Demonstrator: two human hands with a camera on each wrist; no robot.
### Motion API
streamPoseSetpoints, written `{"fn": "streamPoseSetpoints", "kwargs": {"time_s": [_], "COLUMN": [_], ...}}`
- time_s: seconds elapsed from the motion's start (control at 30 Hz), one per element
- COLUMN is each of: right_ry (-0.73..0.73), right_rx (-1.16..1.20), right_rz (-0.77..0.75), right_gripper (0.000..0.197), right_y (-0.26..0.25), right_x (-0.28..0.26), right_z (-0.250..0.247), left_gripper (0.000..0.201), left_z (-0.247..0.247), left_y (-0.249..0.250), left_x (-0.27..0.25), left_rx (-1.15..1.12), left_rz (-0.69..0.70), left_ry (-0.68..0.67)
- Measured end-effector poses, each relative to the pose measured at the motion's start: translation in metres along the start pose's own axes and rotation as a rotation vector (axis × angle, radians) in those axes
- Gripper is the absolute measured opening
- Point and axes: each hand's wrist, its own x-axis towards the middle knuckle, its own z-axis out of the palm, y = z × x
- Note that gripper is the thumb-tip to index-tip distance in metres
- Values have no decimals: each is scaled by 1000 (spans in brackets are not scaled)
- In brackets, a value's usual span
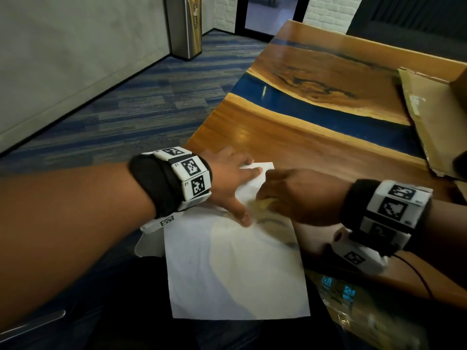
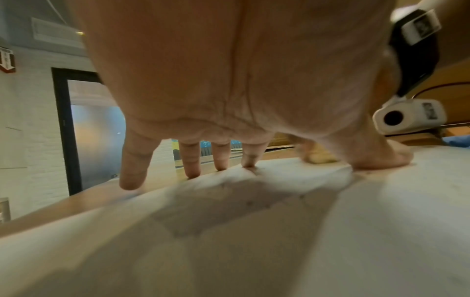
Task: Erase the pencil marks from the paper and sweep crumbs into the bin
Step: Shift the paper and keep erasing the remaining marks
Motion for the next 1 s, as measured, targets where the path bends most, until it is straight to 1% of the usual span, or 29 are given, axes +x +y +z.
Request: {"fn": "streamPoseSetpoints", "kwargs": {"time_s": [0.1, 0.13, 0.17, 0.2, 0.23, 0.3, 0.33, 0.37, 0.4, 0.47, 0.5, 0.53, 0.57, 0.67, 0.7, 0.83, 0.87, 0.93, 0.97, 1.0], "right_ry": [57, 67, 71, 68, 63, 27, 9, 1, 11, 24, 31, 41, 53, 71, 71, 42, 36, 34, 37, 56], "right_rx": [-52, -78, -104, -107, -79, -29, -25, -32, -39, -60, -87, -108, -115, -92, -85, -56, -53, -41, -30, -25], "right_rz": [237, 279, 281, 256, 199, 27, -30, -35, 6, 164, 220, 239, 229, 85, 59, 105, 86, -1, -22, -9], "right_gripper": [29, 27, 25, 24, 24, 27, 27, 26, 26, 29, 30, 30, 28, 24, 25, 30, 29, 28, 29, 30], "right_y": [21, 25, 25, 22, 16, 0, -5, -4, 2, 16, 22, 23, 20, -6, -8, 1, -1, -11, -15, -14], "right_x": [15, 18, 20, 19, 17, 12, 11, 12, 15, 19, 19, 19, 19, 12, 11, 9, 7, 4, 4, 5], "right_z": [-7, -9, -10, -9, -8, 0, 3, 4, 2, -6, -9, -11, -11, -6, -4, -2, -2, 2, 3, 2], "left_gripper": [123, 124, 124, 124, 125, 128, 129, 129, 129, 131, 132, 134, 135, 140, 140, 132, 130, 129, 129, 129], "left_z": [3, 4, 4, 5, 5, 5, 4, 3, 1, -2, -3, -3, -4, -3, -3, -5, -5, -5, -6, -7], "left_y": [2, 3, 4, 4, 4, 5, 5, 5, 5, 4, 3, 0, -1, -2, -2, -5, -6, -6, -5, -5], "left_x": [0, 0, -1, 0, 1, 0, 0, 0, 0, 1, 1, 3, 3, 4, 4, 5, 5, 4, 3, 2], "left_rx": [-21, -33, -47, -61, -75, -111, -123, -122, -108, -81, -77, -76, -75, -83, -87, -93, -94, -101, -101, -101], "left_rz": [-39, -51, -59, -61, -55, -41, -35, -29, -21, -19, -23, -25, -23, -16, -18, -18, -16, -13, -9, -6], "left_ry": [-1, 2, -1, -6, -9, -2, -1, -9, -24, -67, -84, -96, -107, -131, -136, -149, -147, -149, -150, -151]}}
